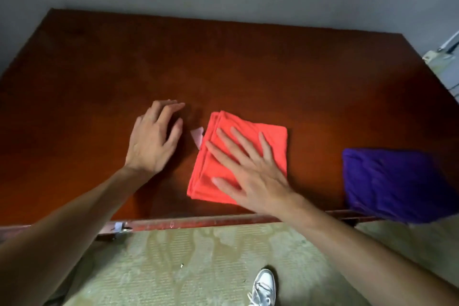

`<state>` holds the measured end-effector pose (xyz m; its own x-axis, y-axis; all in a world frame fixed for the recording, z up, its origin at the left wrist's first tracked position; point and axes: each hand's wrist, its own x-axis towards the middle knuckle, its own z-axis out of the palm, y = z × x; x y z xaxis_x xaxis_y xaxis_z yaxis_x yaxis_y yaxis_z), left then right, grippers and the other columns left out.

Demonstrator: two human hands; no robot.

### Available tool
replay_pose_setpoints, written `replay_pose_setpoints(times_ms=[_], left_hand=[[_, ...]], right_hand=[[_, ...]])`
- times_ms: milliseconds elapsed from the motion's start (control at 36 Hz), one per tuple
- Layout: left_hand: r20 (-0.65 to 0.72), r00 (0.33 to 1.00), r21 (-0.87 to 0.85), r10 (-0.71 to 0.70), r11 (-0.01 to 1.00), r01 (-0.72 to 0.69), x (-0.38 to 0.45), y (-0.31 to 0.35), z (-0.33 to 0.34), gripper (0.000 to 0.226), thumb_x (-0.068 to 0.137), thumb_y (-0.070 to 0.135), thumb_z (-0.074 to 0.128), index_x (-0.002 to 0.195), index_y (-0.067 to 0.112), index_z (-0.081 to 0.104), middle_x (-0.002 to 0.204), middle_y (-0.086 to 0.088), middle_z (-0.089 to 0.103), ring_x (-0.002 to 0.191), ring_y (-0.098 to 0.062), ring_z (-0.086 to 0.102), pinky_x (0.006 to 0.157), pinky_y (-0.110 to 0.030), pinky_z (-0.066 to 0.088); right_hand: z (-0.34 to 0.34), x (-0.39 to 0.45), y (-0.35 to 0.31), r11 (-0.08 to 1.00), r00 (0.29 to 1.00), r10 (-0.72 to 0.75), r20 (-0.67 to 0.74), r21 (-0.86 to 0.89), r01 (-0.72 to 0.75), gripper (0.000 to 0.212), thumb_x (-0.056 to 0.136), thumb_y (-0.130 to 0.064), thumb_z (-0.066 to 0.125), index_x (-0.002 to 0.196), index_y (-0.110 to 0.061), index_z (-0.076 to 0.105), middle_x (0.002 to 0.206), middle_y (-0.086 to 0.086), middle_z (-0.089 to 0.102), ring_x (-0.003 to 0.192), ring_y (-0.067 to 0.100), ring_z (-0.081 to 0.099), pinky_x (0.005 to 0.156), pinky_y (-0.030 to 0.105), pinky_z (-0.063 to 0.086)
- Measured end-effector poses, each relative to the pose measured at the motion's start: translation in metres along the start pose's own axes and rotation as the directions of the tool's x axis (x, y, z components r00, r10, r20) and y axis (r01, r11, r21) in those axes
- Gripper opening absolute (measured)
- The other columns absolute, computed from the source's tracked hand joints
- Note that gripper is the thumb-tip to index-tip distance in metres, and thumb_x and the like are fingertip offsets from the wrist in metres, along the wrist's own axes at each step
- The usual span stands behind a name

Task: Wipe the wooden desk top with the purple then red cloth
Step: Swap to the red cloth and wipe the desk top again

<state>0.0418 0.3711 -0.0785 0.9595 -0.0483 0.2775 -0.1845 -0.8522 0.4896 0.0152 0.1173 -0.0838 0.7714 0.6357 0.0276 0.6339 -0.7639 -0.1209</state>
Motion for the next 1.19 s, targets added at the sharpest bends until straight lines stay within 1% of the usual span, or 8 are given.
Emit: replay_pose_setpoints(times_ms=[167,278,472,694,806,1000,1083,1194], left_hand=[[0.161,0.987,0.130,0.029,0.990,-0.051,-0.008,-0.033,-0.018,0.047,0.101,0.043,0.037,0.139,0.023,0.056,0.139,-0.003,0.053,0.129,-0.027,0.052,0.097,-0.048,0.042],[0.210,0.977,0.181,0.036,0.981,-0.075,-0.005,-0.049,-0.028,0.054,0.100,0.048,0.034,0.143,0.022,0.052,0.145,-0.004,0.050,0.136,-0.027,0.048,0.105,-0.050,0.040],[0.282,0.959,0.237,0.005,0.969,-0.075,0.005,-0.059,-0.031,0.057,0.100,0.053,0.030,0.149,0.029,0.047,0.152,-0.005,0.042,0.141,-0.027,0.042,0.115,-0.047,0.028],[0.292,0.956,0.239,-0.021,0.970,-0.051,0.003,-0.056,-0.029,0.053,0.103,0.052,0.028,0.150,0.032,0.044,0.157,-0.002,0.040,0.148,-0.019,0.033,0.120,-0.043,0.023],[0.307,0.952,0.241,-0.018,0.969,-0.059,0.004,-0.059,-0.027,0.052,0.105,0.050,0.027,0.152,0.033,0.042,0.158,0.000,0.039,0.151,-0.013,0.028,0.122,-0.040,0.018],[0.319,0.948,0.235,-0.015,0.970,-0.063,0.006,-0.064,-0.025,0.052,0.106,0.049,0.030,0.154,0.033,0.039,0.159,0.003,0.037,0.154,-0.008,0.020,0.126,-0.034,0.008],[0.306,0.952,0.229,-0.015,0.972,-0.059,0.008,-0.064,-0.025,0.051,0.106,0.049,0.031,0.154,0.033,0.040,0.159,0.004,0.038,0.154,-0.008,0.021,0.126,-0.032,0.008],[0.291,0.957,0.214,0.006,0.974,-0.071,0.009,-0.065,-0.024,0.050,0.106,0.048,0.031,0.153,0.033,0.041,0.158,0.004,0.039,0.153,-0.007,0.022,0.125,-0.033,0.010]], right_hand=[[-0.003,-0.015,0.000,0.976,0.973,-0.214,0.080,-0.027,0.217,0.071,0.102,-0.065,0.034,0.164,-0.039,0.012,0.174,-0.008,-0.002,0.160,0.019,-0.007,0.121,0.068,0.006],[-0.015,0.023,0.038,0.876,0.863,-0.470,0.184,-0.022,0.482,0.066,0.101,-0.063,0.041,0.161,-0.045,0.021,0.173,-0.012,0.005,0.160,0.015,-0.001,0.125,0.061,0.006],[-0.020,0.101,0.084,0.818,0.805,-0.555,0.209,-0.041,0.574,0.065,0.101,-0.062,0.042,0.161,-0.046,0.022,0.173,-0.012,0.006,0.160,0.013,-0.001,0.126,0.058,0.007],[-0.025,0.208,0.136,0.836,0.825,-0.514,0.235,-0.079,0.543,0.066,0.102,-0.066,0.028,0.162,-0.045,0.013,0.174,-0.010,0.001,0.160,0.014,-0.003,0.126,0.057,0.004],[-0.027,0.272,0.160,0.859,0.852,-0.478,0.211,-0.088,0.504,0.066,0.101,-0.071,0.019,0.161,-0.047,0.009,0.174,-0.010,0.004,0.160,0.014,0.002,0.124,0.058,0.010],[-0.027,0.358,0.182,0.986,0.982,-0.157,0.107,-0.036,0.162,0.071,0.094,-0.076,0.019,0.160,-0.049,0.016,0.172,-0.014,0.010,0.159,0.016,0.010,0.125,0.055,0.010],[-0.023,0.378,0.184,0.997,0.995,-0.071,0.072,-0.036,0.074,0.063,0.102,-0.069,0.030,0.160,-0.049,0.017,0.172,-0.014,0.011,0.159,0.016,0.010,0.125,0.055,0.011],[-0.023,0.383,0.180,1.000,0.997,-0.013,0.070,-0.026,0.015,0.060,0.104,-0.065,0.032,0.160,-0.050,0.016,0.172,-0.015,0.009,0.159,0.014,0.006,0.126,0.056,0.007]])
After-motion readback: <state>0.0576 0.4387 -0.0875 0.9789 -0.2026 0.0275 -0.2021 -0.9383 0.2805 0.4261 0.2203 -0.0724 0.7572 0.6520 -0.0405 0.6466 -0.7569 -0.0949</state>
